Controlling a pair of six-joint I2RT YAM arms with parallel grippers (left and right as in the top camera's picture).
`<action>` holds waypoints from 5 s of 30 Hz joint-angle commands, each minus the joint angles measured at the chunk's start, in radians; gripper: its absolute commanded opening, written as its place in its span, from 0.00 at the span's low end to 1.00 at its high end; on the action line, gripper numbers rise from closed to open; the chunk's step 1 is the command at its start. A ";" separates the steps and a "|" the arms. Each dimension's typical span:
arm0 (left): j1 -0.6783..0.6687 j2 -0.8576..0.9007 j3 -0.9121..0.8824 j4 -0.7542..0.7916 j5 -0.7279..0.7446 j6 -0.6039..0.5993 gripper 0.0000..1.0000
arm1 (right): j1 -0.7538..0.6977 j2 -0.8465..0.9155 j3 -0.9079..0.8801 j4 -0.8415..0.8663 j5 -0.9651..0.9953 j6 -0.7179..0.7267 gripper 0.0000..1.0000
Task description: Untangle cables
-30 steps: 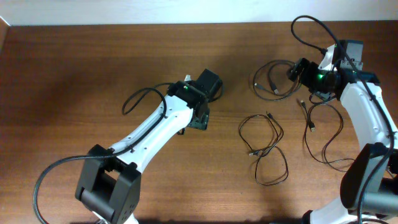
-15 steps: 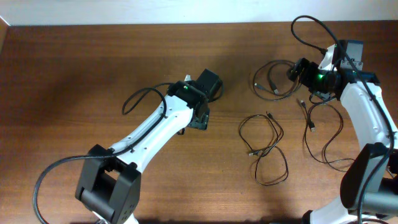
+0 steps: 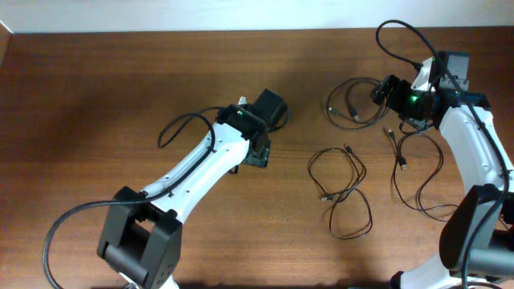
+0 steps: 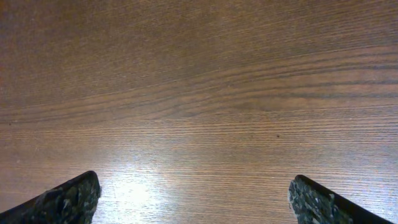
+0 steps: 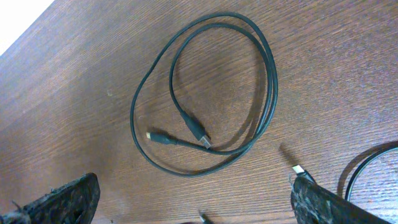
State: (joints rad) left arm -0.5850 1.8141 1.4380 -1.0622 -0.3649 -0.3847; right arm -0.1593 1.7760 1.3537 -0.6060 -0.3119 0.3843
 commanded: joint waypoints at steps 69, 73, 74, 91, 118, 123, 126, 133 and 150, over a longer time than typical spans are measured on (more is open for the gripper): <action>0.405 -1.201 -1.430 1.170 0.330 0.148 0.99 | 0.004 0.006 0.000 -0.001 0.010 -0.010 0.98; 0.405 -1.494 -1.430 0.981 0.316 0.179 0.99 | 0.003 0.006 0.000 -0.001 0.009 -0.010 0.98; 0.405 -1.576 -1.430 0.981 0.316 0.189 0.99 | 0.003 0.006 0.000 -0.001 0.010 -0.010 0.98; 0.551 -1.809 -1.430 0.978 0.325 0.469 0.99 | 0.003 0.006 0.000 -0.001 0.009 -0.010 0.98; 0.562 -1.809 -1.429 0.981 0.323 0.469 0.99 | 0.003 0.006 0.000 -0.001 0.010 -0.010 0.98; 0.562 -1.809 -1.429 0.981 0.323 0.469 0.99 | 0.003 0.006 0.000 -0.001 0.010 -0.010 0.98; 0.562 -1.809 -1.429 0.981 0.323 0.469 0.99 | 0.003 0.006 0.000 -0.001 0.009 -0.010 0.99; 0.562 -1.809 -1.429 0.981 0.323 0.469 0.99 | 0.003 0.006 0.000 -0.001 0.010 -0.010 0.98; 0.562 -1.809 -1.429 0.981 0.323 0.469 0.99 | 0.024 -0.034 -0.007 -0.002 0.010 -0.011 0.98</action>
State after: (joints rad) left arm -0.0299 0.0139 0.0109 -0.0776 -0.0380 0.0647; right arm -0.1566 1.7775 1.3537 -0.6060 -0.3115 0.3843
